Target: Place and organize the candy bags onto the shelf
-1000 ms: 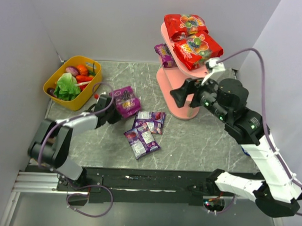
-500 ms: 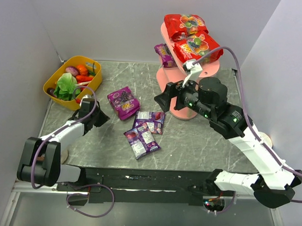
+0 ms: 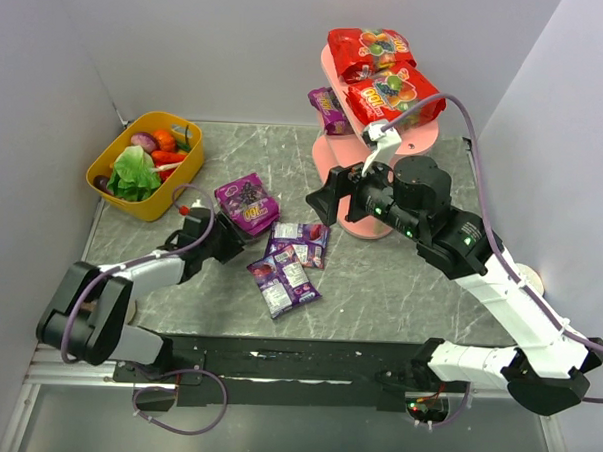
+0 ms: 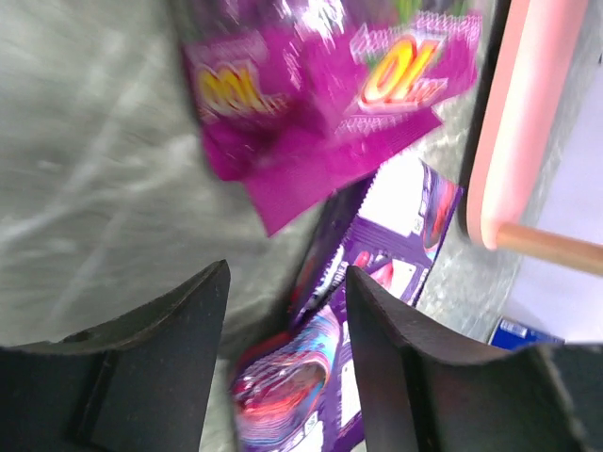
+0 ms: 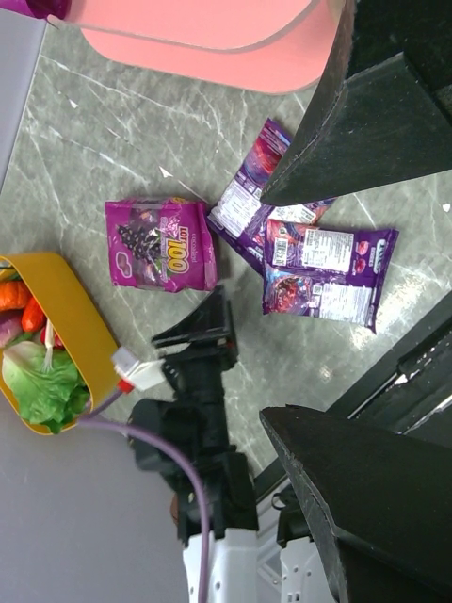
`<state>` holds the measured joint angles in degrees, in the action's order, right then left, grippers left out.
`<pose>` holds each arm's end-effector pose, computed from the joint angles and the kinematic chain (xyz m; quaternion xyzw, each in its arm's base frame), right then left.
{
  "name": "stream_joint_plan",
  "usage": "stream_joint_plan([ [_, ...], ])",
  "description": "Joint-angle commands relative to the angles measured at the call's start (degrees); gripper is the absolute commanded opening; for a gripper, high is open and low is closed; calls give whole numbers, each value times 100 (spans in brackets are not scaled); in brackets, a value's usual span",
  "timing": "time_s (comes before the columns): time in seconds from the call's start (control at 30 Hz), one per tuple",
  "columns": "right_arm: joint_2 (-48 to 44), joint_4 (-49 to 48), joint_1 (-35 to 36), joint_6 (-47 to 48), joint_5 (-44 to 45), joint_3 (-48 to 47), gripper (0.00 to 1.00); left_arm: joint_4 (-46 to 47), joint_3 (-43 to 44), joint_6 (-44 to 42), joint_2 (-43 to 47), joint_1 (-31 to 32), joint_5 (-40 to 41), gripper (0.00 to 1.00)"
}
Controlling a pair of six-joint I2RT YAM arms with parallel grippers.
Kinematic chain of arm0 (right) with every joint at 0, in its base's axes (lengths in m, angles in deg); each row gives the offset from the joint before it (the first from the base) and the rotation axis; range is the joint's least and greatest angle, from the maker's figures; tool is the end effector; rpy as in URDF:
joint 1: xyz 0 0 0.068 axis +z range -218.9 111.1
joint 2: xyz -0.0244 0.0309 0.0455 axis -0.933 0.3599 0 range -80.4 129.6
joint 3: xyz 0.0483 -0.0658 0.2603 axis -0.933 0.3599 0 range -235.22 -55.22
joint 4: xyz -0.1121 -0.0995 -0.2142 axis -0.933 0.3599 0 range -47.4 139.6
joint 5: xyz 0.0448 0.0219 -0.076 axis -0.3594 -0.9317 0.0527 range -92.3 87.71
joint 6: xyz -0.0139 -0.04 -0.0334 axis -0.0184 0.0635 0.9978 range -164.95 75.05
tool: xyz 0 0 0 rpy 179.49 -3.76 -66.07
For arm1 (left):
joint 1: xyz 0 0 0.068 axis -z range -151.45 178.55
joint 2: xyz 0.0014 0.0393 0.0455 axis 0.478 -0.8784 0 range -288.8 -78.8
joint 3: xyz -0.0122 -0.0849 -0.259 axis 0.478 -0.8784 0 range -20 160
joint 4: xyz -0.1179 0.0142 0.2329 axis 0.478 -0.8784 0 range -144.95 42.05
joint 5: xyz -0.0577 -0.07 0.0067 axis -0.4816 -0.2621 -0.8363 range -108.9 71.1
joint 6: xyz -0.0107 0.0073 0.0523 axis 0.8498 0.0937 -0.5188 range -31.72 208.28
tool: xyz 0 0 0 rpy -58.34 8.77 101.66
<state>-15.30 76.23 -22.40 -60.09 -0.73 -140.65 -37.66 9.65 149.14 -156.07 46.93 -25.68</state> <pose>0.1552 0.1622 0.4691 -0.2038 0.7573 0.3087 0.5382 0.2438 -0.0854 0.1643 -0.2997 0.8434 -0.3232 0.3073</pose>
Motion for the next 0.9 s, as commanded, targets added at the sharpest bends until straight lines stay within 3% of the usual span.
stream_joint_plan([
  [0.0,-6,-137,43,11,90,-158,93,738,172,488,-252,211,396,55],
  [0.37,-138,-41,43,72,274,-132,92,668,735,506,-1131,220,661,47],
  [0.47,-164,-14,52,99,336,-150,92,485,849,488,-1281,220,853,37],
  [0.67,-182,-23,43,142,371,-123,92,-148,1025,374,-1202,211,1346,1],
  [0.87,-138,-128,43,151,292,-71,92,-782,929,-161,-756,71,1506,1],
])
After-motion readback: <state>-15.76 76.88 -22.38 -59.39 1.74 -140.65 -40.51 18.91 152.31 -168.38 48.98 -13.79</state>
